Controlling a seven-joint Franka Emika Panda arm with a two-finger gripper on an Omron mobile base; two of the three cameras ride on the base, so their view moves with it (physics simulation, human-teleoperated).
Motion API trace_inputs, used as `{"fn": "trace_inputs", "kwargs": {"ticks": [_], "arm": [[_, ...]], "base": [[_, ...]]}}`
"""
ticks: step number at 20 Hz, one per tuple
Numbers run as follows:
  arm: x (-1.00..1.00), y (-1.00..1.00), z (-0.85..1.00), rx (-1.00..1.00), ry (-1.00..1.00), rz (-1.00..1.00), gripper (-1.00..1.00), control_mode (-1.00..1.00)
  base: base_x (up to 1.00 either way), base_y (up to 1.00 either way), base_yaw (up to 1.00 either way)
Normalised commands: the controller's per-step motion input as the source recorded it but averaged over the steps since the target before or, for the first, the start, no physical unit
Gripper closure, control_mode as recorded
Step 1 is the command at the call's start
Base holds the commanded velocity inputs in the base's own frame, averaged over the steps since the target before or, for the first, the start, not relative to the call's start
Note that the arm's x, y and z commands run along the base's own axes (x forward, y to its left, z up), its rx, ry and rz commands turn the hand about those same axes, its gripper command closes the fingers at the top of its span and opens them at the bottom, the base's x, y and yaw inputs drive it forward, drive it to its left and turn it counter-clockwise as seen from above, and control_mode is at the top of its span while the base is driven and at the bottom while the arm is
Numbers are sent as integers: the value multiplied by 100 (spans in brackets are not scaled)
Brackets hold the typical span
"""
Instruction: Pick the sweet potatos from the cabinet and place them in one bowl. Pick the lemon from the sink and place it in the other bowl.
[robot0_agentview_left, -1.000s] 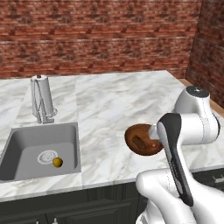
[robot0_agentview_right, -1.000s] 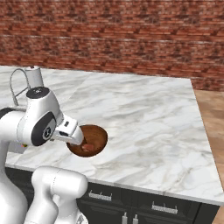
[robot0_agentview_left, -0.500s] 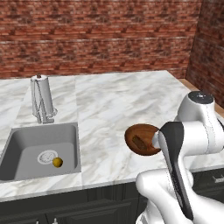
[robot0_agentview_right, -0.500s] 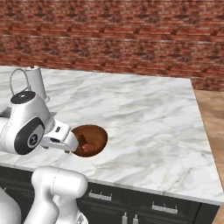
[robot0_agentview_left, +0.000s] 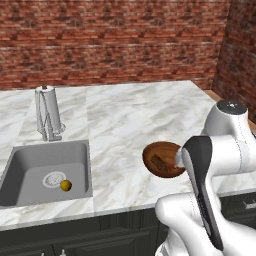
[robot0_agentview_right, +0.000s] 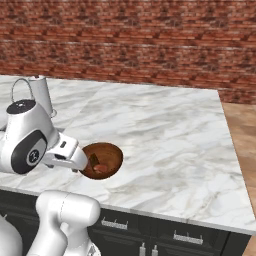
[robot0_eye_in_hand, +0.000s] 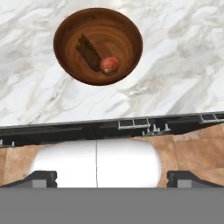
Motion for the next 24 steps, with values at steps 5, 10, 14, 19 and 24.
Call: {"fn": "trace_inputs", "kwargs": {"ticks": [5, 10, 14, 19, 24], "arm": [[-18, -1, 19, 0, 0, 3, -100, -100], [-2, 0, 34, 0, 0, 1, -100, -100], [-11, -1, 33, 1, 0, 1, -100, -100], [-23, -5, 10, 3, 0, 1, -100, -100], [-14, 0, 0, 1, 0, 0, -100, 100]], "base": [[0, 0, 0], [0, 0, 0], [0, 0, 0], [0, 0, 0], [-38, 0, 0]]}}
